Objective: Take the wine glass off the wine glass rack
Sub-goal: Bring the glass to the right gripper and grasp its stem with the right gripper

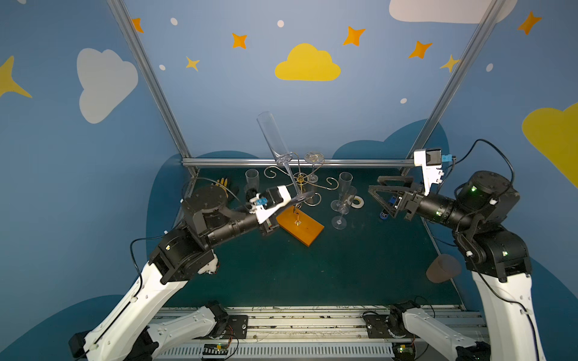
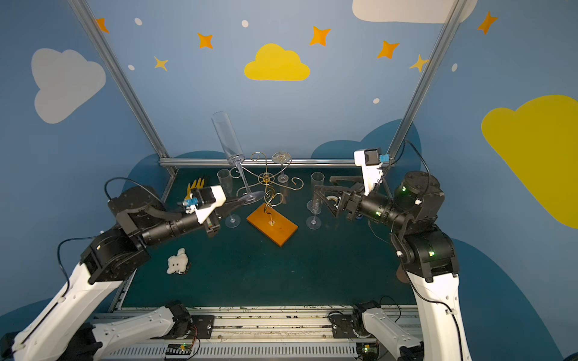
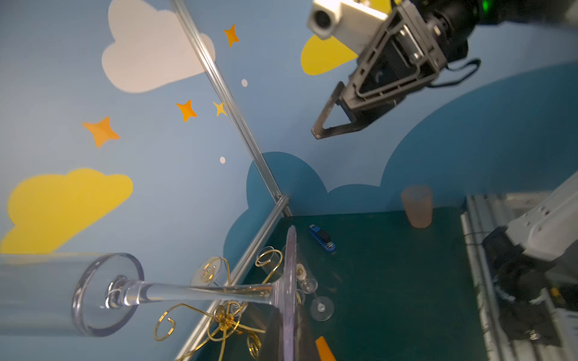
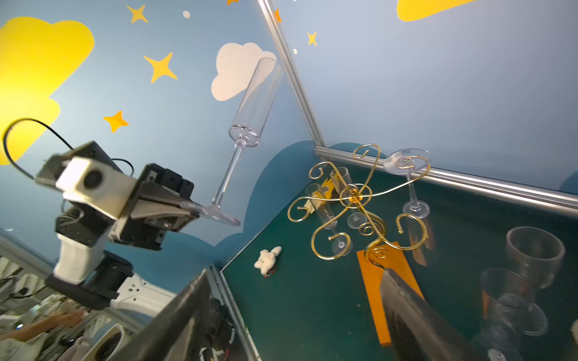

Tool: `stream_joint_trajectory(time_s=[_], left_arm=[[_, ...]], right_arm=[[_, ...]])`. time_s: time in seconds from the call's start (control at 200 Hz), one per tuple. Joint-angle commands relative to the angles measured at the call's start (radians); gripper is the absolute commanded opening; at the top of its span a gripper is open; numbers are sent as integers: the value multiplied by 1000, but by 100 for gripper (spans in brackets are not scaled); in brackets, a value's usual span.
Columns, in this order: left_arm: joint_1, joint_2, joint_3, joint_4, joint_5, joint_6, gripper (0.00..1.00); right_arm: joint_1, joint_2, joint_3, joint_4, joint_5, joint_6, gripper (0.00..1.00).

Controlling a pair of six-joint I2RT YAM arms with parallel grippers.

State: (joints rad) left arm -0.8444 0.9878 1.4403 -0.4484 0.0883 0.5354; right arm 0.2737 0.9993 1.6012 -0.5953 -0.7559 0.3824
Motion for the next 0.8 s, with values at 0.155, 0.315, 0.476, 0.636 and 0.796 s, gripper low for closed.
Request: stream_joint_trajectory(time_s=[0.155, 0.315, 0.476, 0.636, 0.796], left_arm=[[-221, 19, -157, 259, -382, 470, 3], [-290, 66, -201, 339, -447, 592, 3], [-334, 93, -227, 388, -477, 647, 3], [-372, 101, -258, 435, -496, 666, 3], [-396, 106, -275, 445, -502, 648, 3]], right_arm=[[152, 39, 4, 10, 20, 2, 82], [250, 56, -13, -39, 89, -54, 80], [325, 68, -36, -75, 155, -115, 77], [370, 67, -67, -78, 244, -148, 72], [398, 66, -100, -43, 268, -155, 67]])
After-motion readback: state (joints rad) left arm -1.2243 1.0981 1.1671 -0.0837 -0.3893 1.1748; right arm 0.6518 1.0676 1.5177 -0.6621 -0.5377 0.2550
